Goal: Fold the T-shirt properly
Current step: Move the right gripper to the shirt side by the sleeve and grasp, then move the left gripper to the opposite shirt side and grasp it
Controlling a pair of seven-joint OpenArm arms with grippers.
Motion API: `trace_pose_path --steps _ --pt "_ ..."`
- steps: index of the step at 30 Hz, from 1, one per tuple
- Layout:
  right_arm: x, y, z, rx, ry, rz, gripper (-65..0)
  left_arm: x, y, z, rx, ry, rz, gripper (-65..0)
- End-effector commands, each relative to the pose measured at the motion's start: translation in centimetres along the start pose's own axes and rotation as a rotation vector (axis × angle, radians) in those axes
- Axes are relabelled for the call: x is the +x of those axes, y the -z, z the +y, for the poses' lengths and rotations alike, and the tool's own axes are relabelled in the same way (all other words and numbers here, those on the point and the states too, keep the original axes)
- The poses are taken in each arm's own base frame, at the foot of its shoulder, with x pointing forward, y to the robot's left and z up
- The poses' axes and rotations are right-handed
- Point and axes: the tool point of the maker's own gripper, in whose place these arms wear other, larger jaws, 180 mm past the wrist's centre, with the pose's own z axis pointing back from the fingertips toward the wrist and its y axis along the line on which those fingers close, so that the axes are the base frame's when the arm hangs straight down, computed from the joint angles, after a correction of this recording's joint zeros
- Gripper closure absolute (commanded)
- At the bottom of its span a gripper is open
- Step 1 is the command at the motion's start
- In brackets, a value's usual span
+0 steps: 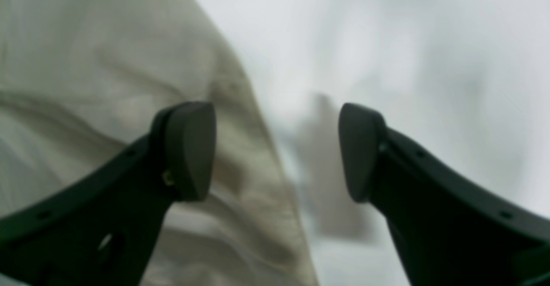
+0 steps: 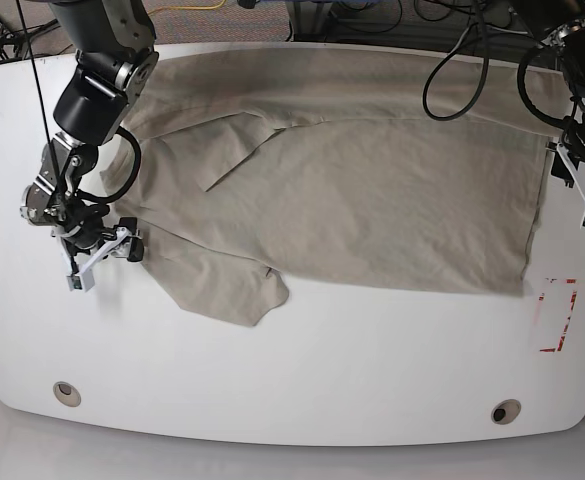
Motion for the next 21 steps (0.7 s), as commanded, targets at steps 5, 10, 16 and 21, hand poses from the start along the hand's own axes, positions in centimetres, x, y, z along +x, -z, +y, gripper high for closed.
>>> trace_pose_path --steps 5,10,16,21 --pt "2.1 0.8 2.8 0.061 -0.046 -0.081 -43.0 1.3 -0.5 1.1 0.032 -0.003 -0.042 -46.4" --pt "1.8 1.5 4.3 0.087 -0.041 -0.075 -43.0 2.9 -0.5 1.3 0.036 -0.001 -0.076 -46.4" --pt "1.8 1.7 4.8 0.097 -0.037 -0.081 -39.2 4.4 -0.4 1.8 0.039 -0.016 -0.105 -46.4" --pt "2.3 1.7 4.9 0.100 -0.034 -0.115 -30.9 5.6 0.6 1.3 0.007 -0.013 -0.113 -46.4"
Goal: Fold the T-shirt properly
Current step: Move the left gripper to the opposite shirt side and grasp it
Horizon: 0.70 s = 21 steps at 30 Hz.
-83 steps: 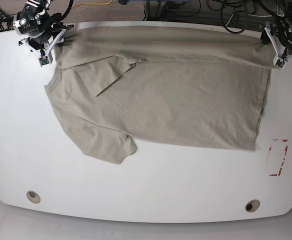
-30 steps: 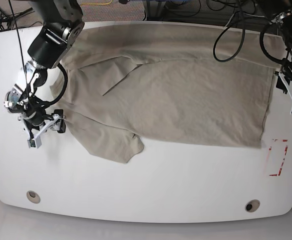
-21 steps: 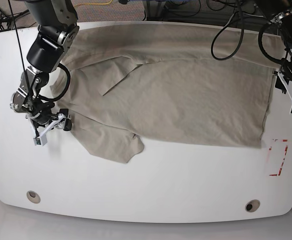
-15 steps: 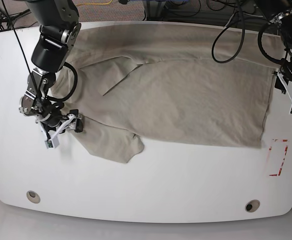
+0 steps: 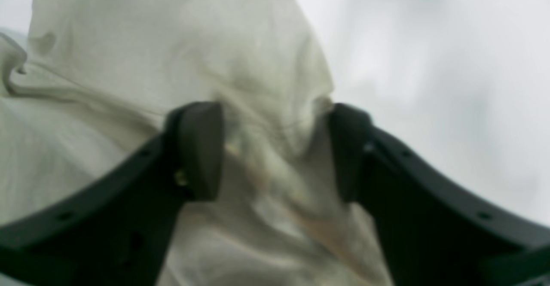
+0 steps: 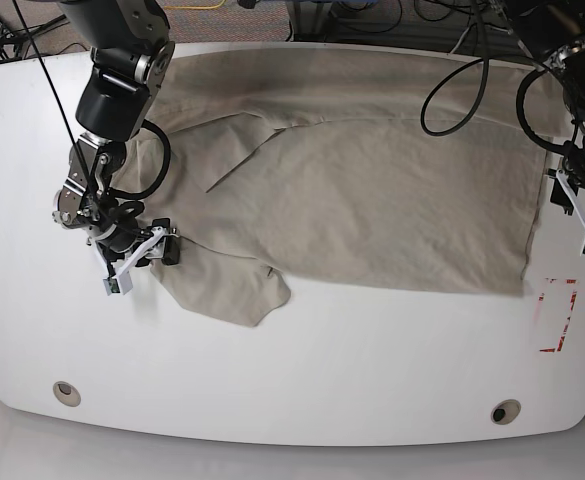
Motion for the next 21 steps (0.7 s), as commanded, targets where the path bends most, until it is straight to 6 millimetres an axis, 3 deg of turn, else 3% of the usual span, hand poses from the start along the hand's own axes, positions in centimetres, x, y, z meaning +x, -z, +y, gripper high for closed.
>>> trace_pose_path --steps 1,5,11,21 --pt "2.1 -0.4 -0.2 -0.003 -0.017 -0.054 -29.6 1.5 0.0 0.7 0.007 -0.001 -0.043 -46.4" --pt "2.1 -0.4 -0.3 -0.006 -0.022 -0.052 -23.8 1.9 0.6 0.7 -0.005 -0.016 -0.042 -46.4" --pt "2.2 -0.2 0.1 0.002 -0.079 -0.029 -1.4 2.2 2.5 0.7 -0.052 -0.067 -0.022 -46.8" --pt "2.2 0.2 1.0 0.019 -0.130 -0.008 0.0 5.3 7.0 -0.8 -0.190 -0.179 -0.135 -50.0"
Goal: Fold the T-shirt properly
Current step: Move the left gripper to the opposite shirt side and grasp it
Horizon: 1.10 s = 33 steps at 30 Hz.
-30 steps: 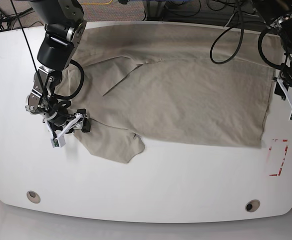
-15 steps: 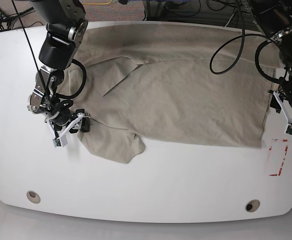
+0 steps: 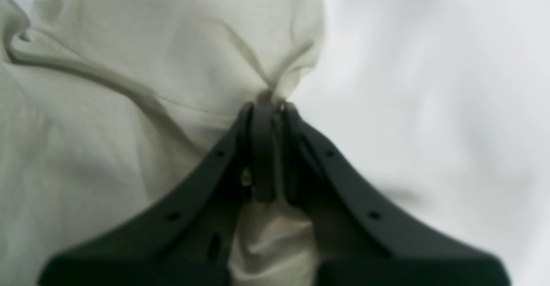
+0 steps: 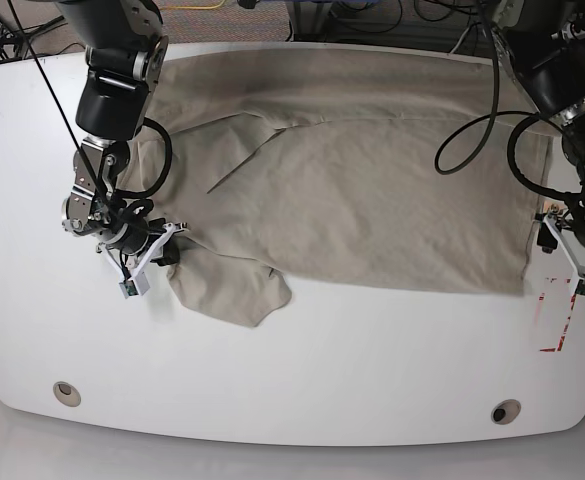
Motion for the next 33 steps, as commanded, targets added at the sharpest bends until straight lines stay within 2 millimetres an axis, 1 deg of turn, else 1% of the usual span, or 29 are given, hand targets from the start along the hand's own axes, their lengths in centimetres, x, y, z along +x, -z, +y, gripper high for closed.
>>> trace_pose_path --steps 1,5,9,14,19,25,28,33 --pt "2.4 -0.6 -0.6 -0.010 -0.020 -0.057 0.0 1.5 1.2 0.4 -0.028 -0.038 -0.049 -51.9" --pt "2.5 -0.6 -0.6 -0.009 -0.022 -0.058 0.0 1.9 3.5 -0.5 -0.103 -0.104 -0.066 -56.8" --pt "2.5 -0.5 -0.5 -0.008 -0.021 -0.058 0.0 2.6 5.5 -1.0 -0.143 -0.196 -0.093 -57.4" --pt "2.5 -0.5 -0.5 -0.008 -0.021 -0.058 0.0 2.5 7.4 -2.2 -0.193 -0.269 -0.107 -57.4" --pt "2.4 -0.5 -0.5 -0.008 -0.021 -0.056 0.0 2.8 8.7 -3.4 -0.238 -0.318 -0.125 -57.4" --pt "2.3 -0.6 -0.5 -0.009 -0.021 -0.054 0.0 2.8 10.1 -4.6 -0.254 -0.345 -0.114 -57.4" --pt "2.3 -0.6 -0.5 -0.009 -0.021 -0.054 0.0 2.9 10.4 -5.2 -0.262 -0.342 -0.123 -57.4" --pt "2.4 -0.7 -0.6 -0.012 -0.022 -0.057 0.0 3.1 10.3 -5.2 -0.262 -0.335 -0.127 -56.9"
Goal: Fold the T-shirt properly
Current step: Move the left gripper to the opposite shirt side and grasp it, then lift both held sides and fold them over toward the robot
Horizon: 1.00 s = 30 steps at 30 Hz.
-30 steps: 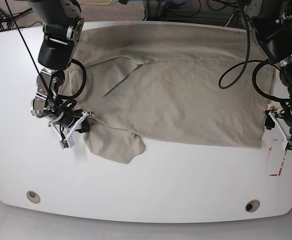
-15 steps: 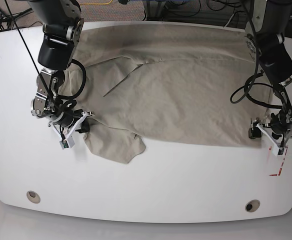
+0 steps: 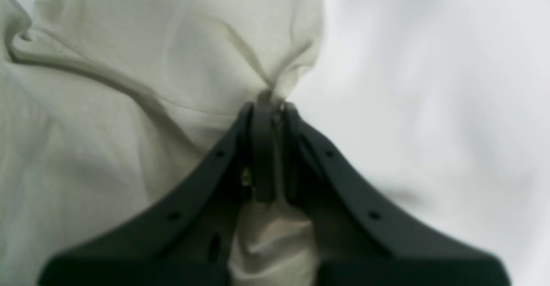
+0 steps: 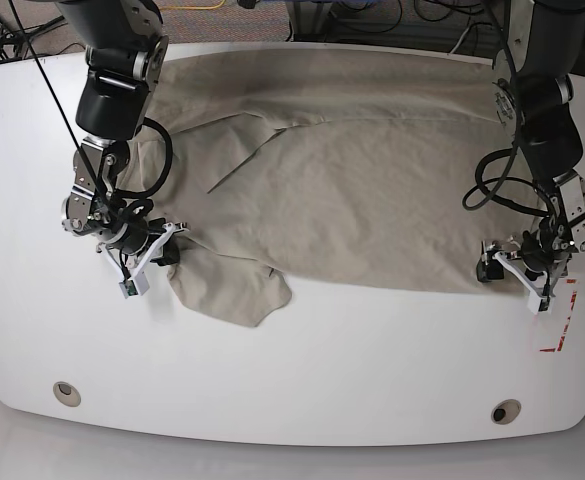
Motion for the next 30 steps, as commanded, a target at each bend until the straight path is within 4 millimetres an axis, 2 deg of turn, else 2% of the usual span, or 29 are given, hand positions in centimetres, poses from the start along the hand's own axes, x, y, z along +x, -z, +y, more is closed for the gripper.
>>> trace_pose_path --steps 1,5,9,11,12,19,25,30 --pt "2.3 -0.7 -0.6 -0.012 -0.022 -0.057 0.0 2.1 -0.6 0.7 0.014 0.012 -0.044 -55.6" --pt "2.3 -0.7 -0.6 -0.012 -0.022 -0.057 0.0 2.1 -0.5 0.6 0.012 0.013 -0.043 -39.7" --pt "2.6 -0.7 -0.8 -0.015 -0.026 -0.060 0.0 2.2 -0.5 0.5 0.011 0.012 -0.045 -13.3" --pt "2.8 -0.7 -0.7 -0.014 -0.030 -0.062 0.0 2.2 -0.5 0.5 0.011 0.012 -0.045 -3.5" --pt "3.2 -0.7 -0.8 -0.015 -0.032 -0.068 0.0 2.2 -0.5 0.5 0.011 0.012 -0.045 -0.6" --pt "3.6 -0.9 -1.2 -0.035 -0.056 -0.058 0.0 2.6 -0.4 -0.4 -0.001 0.073 -0.031 0.0" --pt "5.6 -2.3 -1.8 -0.092 -0.125 -0.093 0.0 5.1 -2.3 0.2 0.050 0.138 -0.059 0.0" --pt "6.4 -3.6 -2.0 -0.126 -0.164 -0.080 0.0 5.9 -3.8 0.0 0.086 0.193 -0.067 0.0"
